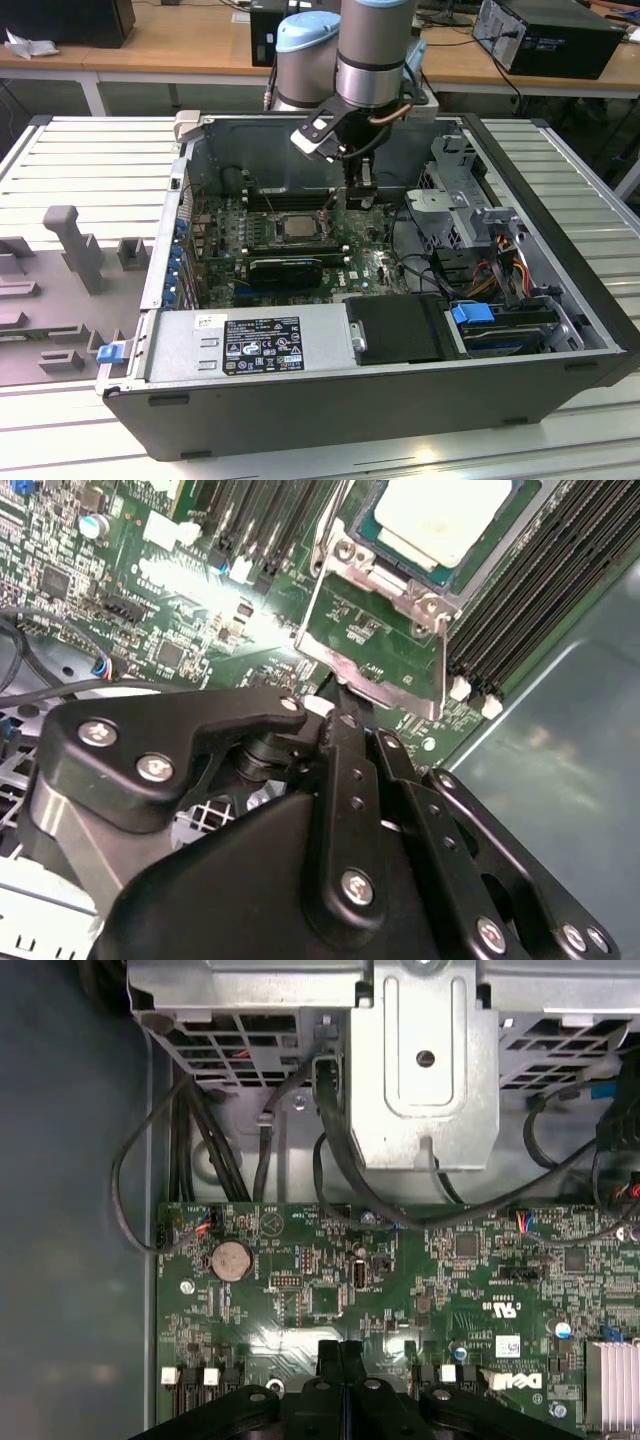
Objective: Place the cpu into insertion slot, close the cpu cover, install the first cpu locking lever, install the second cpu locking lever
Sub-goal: 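Close the cpu cover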
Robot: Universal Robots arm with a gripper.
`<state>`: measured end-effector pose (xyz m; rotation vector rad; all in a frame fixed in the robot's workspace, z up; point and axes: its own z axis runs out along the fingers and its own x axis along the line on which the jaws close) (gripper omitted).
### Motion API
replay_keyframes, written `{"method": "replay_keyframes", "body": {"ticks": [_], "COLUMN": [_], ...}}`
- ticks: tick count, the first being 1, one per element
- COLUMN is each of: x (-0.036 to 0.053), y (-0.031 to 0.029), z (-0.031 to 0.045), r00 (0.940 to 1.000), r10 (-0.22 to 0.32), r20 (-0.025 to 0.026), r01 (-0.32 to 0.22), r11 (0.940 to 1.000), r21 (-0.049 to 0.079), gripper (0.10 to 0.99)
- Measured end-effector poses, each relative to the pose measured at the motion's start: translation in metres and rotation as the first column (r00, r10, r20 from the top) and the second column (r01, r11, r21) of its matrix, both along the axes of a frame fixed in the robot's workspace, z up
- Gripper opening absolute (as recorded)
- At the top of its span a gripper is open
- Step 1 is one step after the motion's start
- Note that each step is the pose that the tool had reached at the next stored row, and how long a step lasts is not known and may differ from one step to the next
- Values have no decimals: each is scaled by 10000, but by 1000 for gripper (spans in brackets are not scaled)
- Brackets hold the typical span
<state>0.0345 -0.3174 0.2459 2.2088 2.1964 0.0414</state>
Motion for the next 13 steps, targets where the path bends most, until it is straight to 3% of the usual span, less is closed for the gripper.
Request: {"method": "replay_keyframes", "body": {"ticks": [13], "x": [-139], "y": [0], "z": [0], "r00": [10000], "r10": [-1], "r20": [0], "r01": [1], "r11": [10000], "r21": [0], "gripper": [106]}}
